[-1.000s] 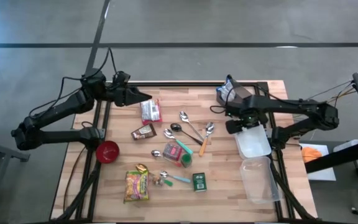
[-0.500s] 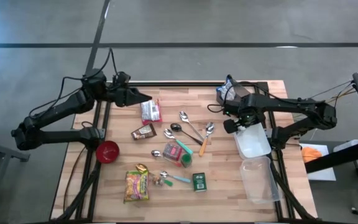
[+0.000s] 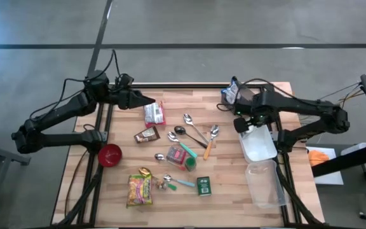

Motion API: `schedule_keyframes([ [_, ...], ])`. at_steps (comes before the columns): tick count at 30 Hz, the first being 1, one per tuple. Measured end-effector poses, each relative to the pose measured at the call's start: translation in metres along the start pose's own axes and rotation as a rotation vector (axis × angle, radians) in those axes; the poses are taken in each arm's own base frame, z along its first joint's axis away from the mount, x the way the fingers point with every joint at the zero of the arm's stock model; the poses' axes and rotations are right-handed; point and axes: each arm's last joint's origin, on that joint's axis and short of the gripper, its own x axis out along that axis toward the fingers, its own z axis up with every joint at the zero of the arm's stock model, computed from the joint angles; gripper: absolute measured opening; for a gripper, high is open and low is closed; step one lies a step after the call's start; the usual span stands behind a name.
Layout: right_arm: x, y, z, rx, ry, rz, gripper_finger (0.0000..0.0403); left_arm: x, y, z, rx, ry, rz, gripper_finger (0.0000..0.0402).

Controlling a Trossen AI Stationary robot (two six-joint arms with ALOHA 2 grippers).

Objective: Pick & Place Food Item
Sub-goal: Put the brown spoon into the transparent bin

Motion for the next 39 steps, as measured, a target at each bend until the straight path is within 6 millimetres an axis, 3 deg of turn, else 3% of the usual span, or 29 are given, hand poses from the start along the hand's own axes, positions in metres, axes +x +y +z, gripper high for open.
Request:
schedule_keyframes([
  [5,-0.027,0.014,-0.007,0.036,-0.053,0.13,0.033,0.0,0.002,-0.001,0.014,0.01,0.02,0.035],
  [12,-0.027,0.066,-0.007,-0.059,-0.102,0.118,0.0329,0.0,0.004,-0.001,0.067,0.005,0.038,0.035],
  [19,-0.001,0.118,-0.003,-0.134,-0.035,0.025,0.0329,-0.001,0.007,-0.004,0.054,0.024,0.063,0.035],
  [24,0.02,0.139,-0.002,-0.154,0.006,0.0,0.0329,-0.001,0.011,-0.008,0.022,0.069,0.102,0.035],
  [30,0.041,0.155,0.0,-0.087,-0.002,0.115,0.0329,-0.006,0.012,-0.013,0.029,0.096,0.128,0.035],
  [39,0.074,0.158,-0.003,0.106,-0.015,0.093,0.0329,-0.014,0.005,-0.017,0.083,0.097,0.123,0.035],
])
